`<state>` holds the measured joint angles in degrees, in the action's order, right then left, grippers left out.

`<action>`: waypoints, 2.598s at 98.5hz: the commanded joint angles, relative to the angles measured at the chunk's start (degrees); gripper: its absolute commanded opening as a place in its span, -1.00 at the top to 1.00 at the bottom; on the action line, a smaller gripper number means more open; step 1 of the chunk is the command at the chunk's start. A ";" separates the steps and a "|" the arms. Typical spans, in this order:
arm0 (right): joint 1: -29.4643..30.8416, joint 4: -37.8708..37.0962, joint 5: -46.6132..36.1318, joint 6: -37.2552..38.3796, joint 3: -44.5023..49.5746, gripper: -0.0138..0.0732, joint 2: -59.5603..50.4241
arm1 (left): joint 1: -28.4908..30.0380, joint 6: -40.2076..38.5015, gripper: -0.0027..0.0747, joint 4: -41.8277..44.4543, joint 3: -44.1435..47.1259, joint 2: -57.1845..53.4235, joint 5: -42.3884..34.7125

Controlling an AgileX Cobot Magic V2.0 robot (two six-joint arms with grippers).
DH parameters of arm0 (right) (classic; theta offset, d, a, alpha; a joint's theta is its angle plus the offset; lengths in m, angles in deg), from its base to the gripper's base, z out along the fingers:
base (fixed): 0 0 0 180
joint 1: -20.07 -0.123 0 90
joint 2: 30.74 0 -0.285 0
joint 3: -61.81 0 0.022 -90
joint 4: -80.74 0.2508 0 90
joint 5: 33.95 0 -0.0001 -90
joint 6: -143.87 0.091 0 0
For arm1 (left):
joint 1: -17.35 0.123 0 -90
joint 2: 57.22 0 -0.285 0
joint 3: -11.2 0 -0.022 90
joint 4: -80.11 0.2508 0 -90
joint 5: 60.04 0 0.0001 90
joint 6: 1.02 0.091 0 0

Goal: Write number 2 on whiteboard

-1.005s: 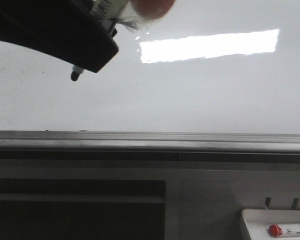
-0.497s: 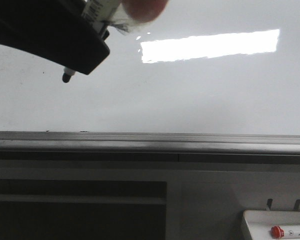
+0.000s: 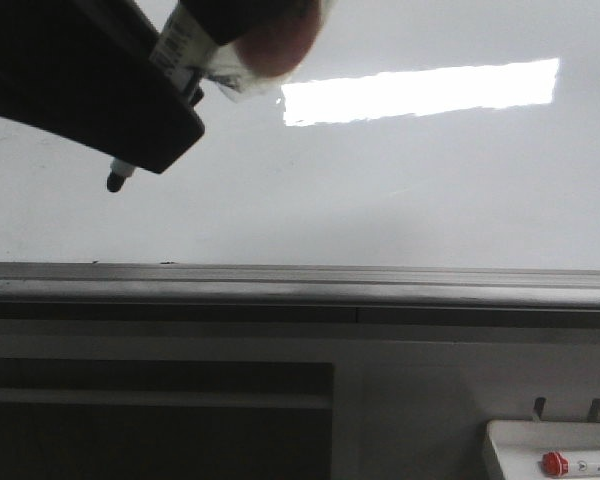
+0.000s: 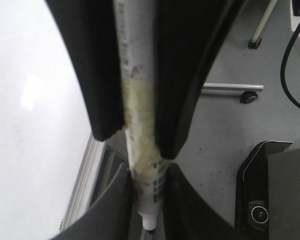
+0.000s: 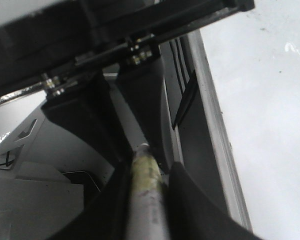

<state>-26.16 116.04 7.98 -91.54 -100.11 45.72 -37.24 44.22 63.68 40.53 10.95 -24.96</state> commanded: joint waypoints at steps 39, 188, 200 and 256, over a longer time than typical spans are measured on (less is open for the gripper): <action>0.91 0.36 -18.17 0.60 -1.82 0.82 -0.46 | 0.41 -8.78 -0.40 -3.24 -2.10 -13.38 -14.19; 24.78 -4.67 -21.19 0.61 -7.37 0.82 3.43 | 17.95 -30.91 0.98 11.35 13.70 -49.19 -6.96; 24.39 -4.39 -19.65 2.63 -3.90 0.82 2.12 | 17.95 -30.91 0.98 11.35 13.70 -49.19 -8.32; 7.73 1.24 -39.51 3.17 3.75 0.82 17.03 | 17.95 -30.91 0.98 11.35 13.70 -49.19 -8.94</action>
<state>-19.68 119.07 -22.37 -87.81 -95.96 60.50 -19.31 14.01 75.80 55.59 -39.01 -29.16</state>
